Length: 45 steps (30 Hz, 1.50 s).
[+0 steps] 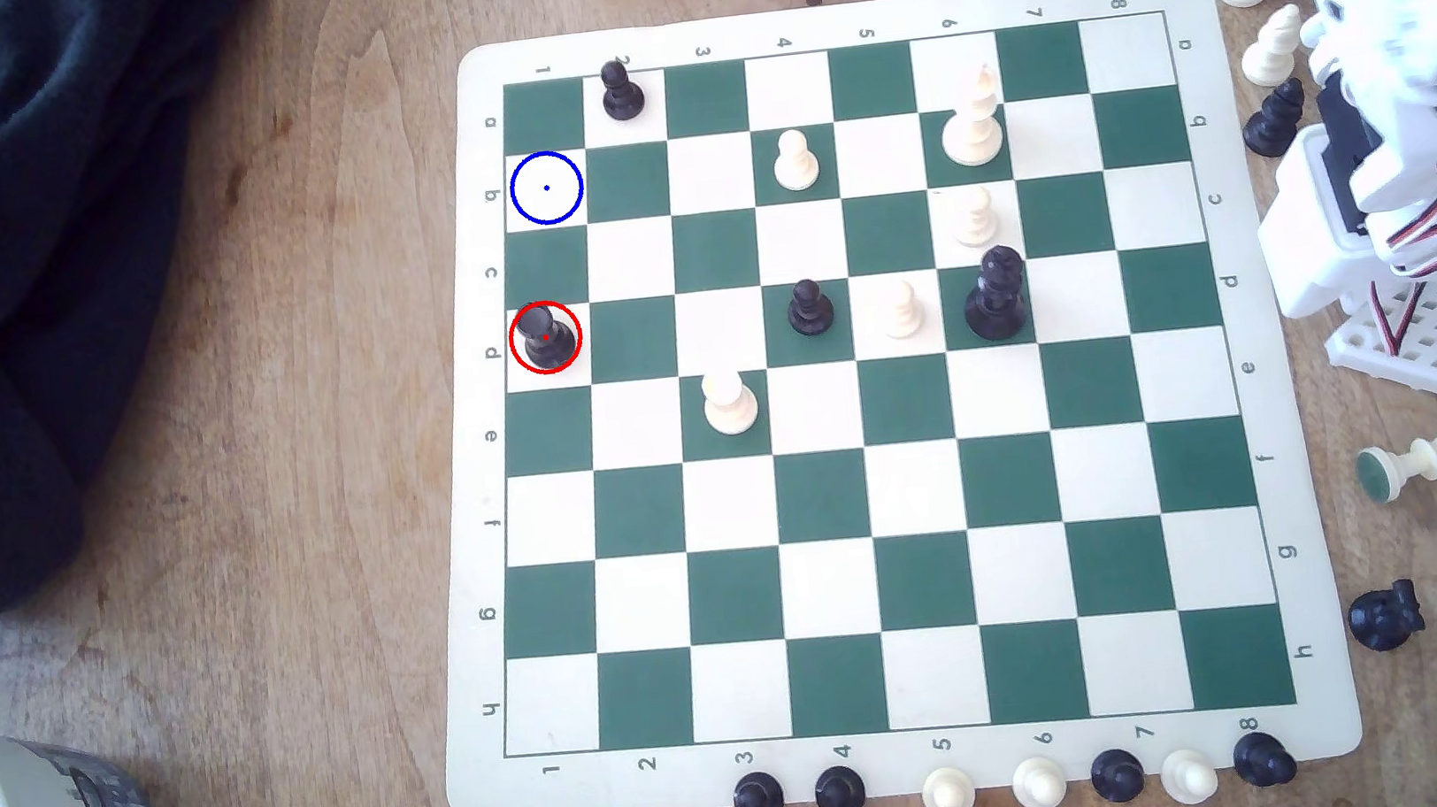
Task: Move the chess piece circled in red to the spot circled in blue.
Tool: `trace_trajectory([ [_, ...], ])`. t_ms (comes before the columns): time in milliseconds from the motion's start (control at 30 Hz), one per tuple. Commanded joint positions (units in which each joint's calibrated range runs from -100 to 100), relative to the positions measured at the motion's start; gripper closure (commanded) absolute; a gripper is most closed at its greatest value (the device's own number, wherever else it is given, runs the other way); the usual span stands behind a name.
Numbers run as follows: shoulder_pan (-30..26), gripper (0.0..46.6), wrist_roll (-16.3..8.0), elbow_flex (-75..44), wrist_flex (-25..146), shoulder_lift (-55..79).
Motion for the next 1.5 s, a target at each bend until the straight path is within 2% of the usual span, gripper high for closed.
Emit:
trace_trajectory([
  [0, 0.7, 42.1, -0.2, -1.5, 22.7, -0.5],
  [67, 1.2, 39.4, -0.2, -2.4, 29.7, -0.5],
  [167, 2.6, 45.6, -0.2, -3.8, 36.9, -0.4],
  [267, 3.9, 46.4, 0.2, -11.2, 46.4, 3.8],
  [300, 4.3, 46.4, 2.1, -13.1, 48.7, 4.8],
  [333, 5.0, 46.4, 7.7, -15.8, 53.6, 5.8],
  [367, 4.8, 46.4, 8.4, -17.6, 54.8, 7.6],
  [400, 3.6, 46.4, 8.0, -23.0, 60.3, 11.3],
  [500, 1.4, 46.4, 8.2, -29.0, 66.0, 15.2],
  [600, -1.0, 46.4, 7.9, -40.2, 74.4, 23.7],
  [667, -1.2, 46.4, 7.5, -51.8, 81.1, 33.5],
  [767, -0.9, 46.2, 6.6, -61.3, 85.4, 42.8],
  [867, -0.3, 45.7, 4.2, -73.5, 90.8, 55.3],
  [1067, 0.9, 44.6, 0.5, -91.3, 101.2, 71.1],
  [1167, 1.7, 42.3, -2.3, -97.5, 103.4, 78.3],
  [1233, 2.2, 39.1, -3.8, -99.3, 103.6, 81.7],
  [1267, 2.6, 35.3, -3.8, -100.6, 103.8, 85.1],
  [1300, 2.6, 33.9, -3.7, -100.8, 103.8, 86.9],
  [1467, 3.3, 32.5, -3.3, -103.8, 103.3, 95.6],
])
